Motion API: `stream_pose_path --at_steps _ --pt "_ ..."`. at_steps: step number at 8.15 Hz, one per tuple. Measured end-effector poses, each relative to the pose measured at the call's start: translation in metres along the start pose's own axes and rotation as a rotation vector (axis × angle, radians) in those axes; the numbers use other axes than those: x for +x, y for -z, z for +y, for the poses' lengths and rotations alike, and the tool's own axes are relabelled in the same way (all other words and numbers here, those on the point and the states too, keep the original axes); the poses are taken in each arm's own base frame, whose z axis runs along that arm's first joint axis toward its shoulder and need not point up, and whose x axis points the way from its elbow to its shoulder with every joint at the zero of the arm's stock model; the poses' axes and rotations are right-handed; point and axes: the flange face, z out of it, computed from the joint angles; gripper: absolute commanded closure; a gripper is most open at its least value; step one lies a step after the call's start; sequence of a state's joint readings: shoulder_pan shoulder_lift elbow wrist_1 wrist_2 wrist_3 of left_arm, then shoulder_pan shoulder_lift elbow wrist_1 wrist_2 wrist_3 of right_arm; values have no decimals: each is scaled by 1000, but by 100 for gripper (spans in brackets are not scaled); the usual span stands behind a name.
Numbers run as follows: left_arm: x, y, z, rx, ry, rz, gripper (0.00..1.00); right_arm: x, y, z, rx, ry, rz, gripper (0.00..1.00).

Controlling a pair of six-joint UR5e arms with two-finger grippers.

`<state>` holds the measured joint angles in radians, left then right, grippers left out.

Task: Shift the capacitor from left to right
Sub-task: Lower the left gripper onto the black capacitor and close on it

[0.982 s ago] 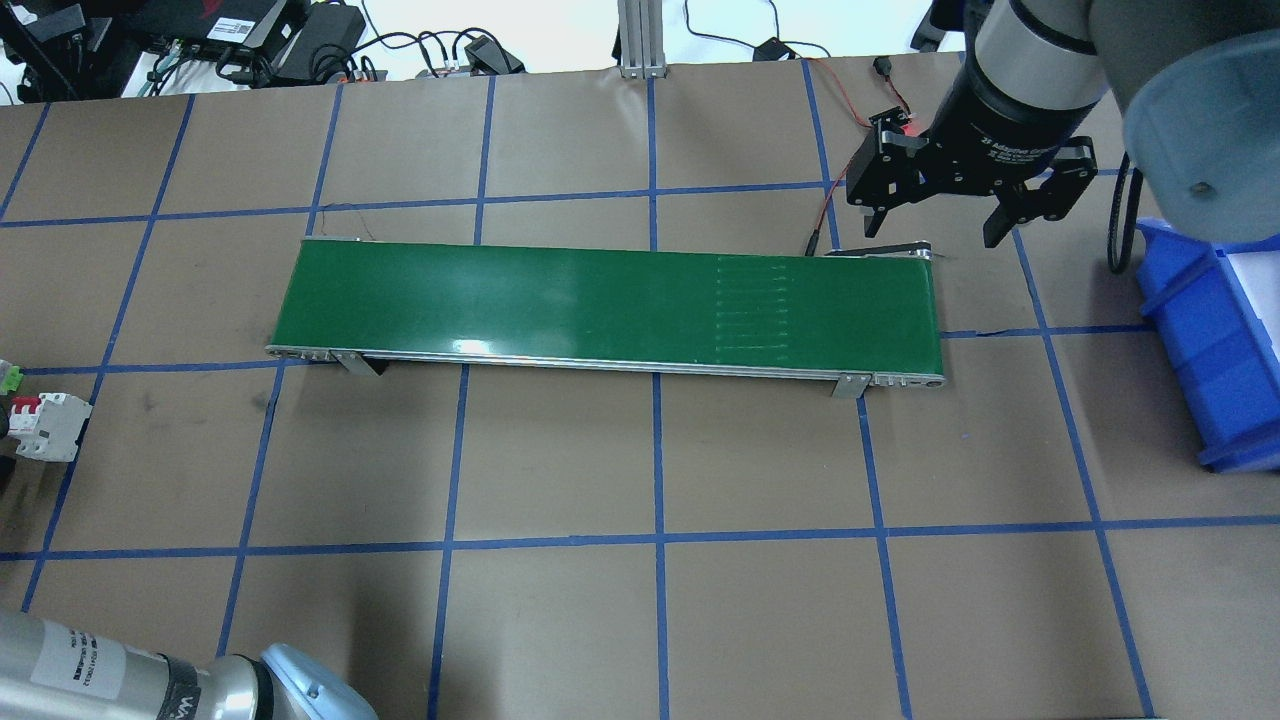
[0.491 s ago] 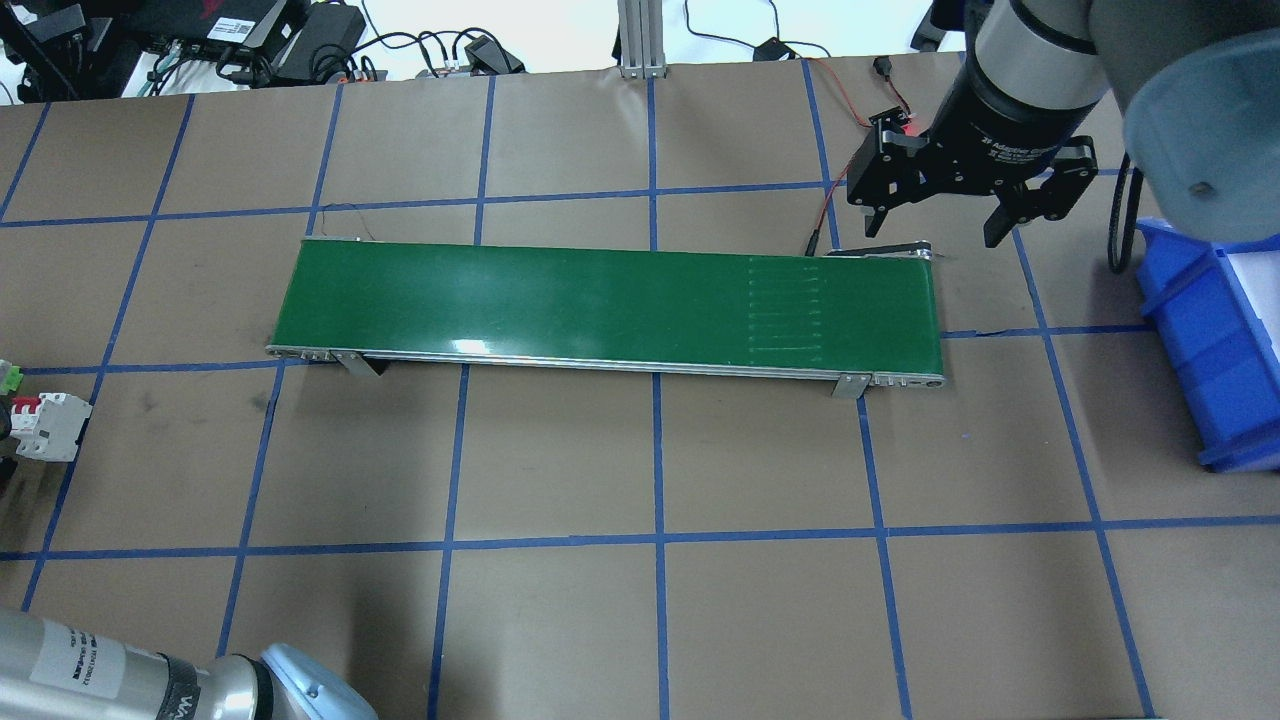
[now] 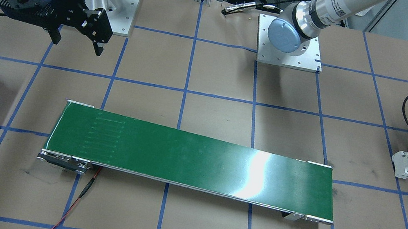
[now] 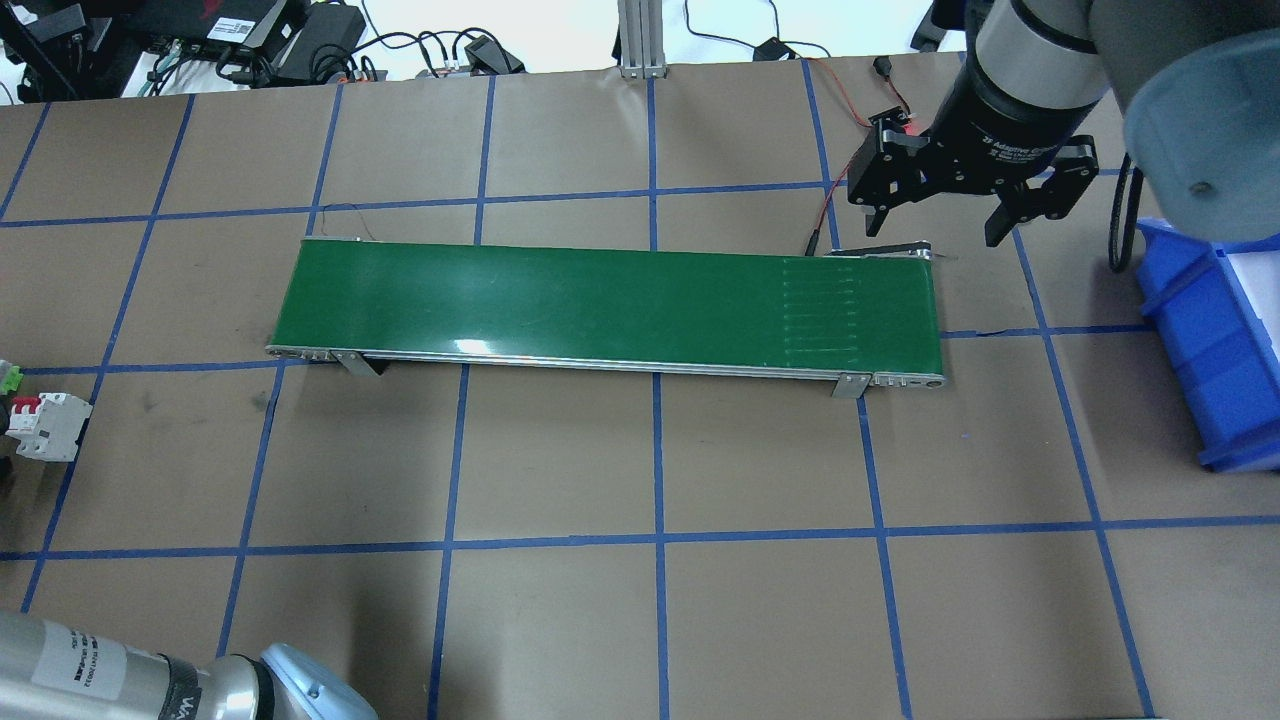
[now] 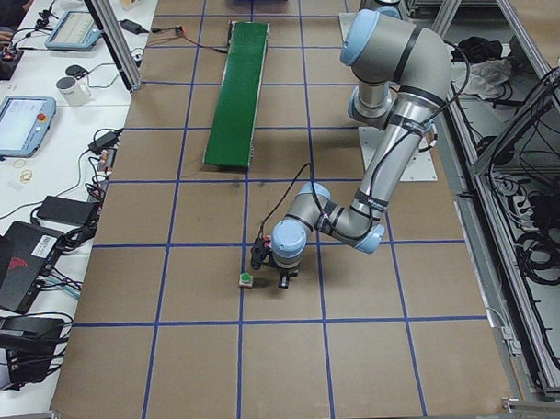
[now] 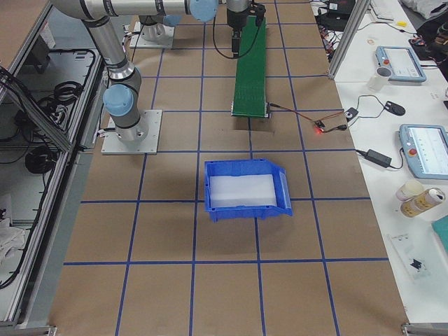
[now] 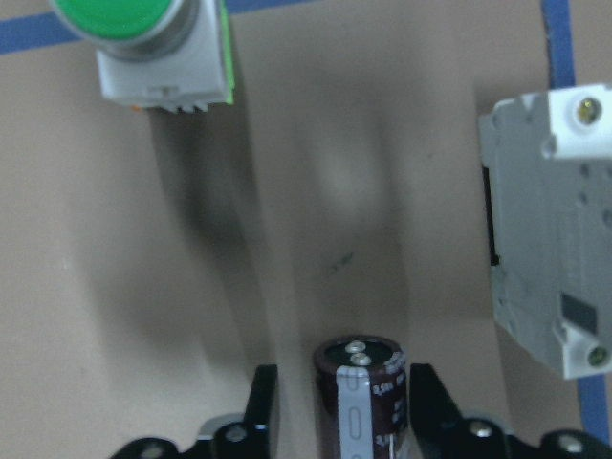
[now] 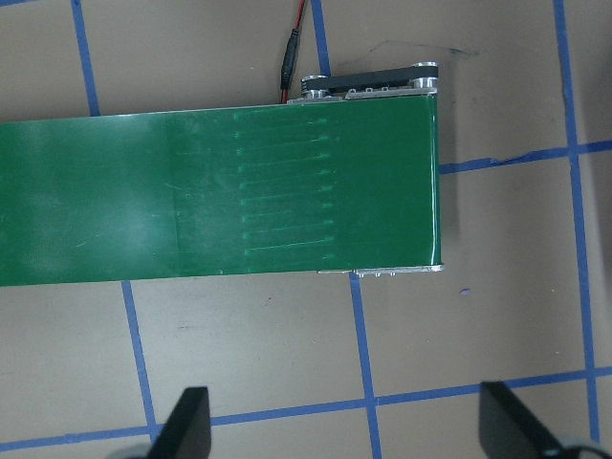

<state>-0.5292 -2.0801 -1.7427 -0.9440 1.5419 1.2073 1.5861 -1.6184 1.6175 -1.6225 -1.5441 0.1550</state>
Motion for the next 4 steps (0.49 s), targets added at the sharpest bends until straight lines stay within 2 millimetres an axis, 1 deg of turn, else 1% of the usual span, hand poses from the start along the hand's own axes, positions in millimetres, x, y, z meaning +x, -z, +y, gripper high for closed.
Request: stream_pose_path --at_steps 1,2,4 --pt "1 4 0 -1 10 0 94 0 0 0 0 -1 0 0" --pt "3 7 1 -4 16 9 100 0 0 0 0 -1 1 0" --pt "5 10 2 -10 20 19 100 0 0 0 0 0 1 0"
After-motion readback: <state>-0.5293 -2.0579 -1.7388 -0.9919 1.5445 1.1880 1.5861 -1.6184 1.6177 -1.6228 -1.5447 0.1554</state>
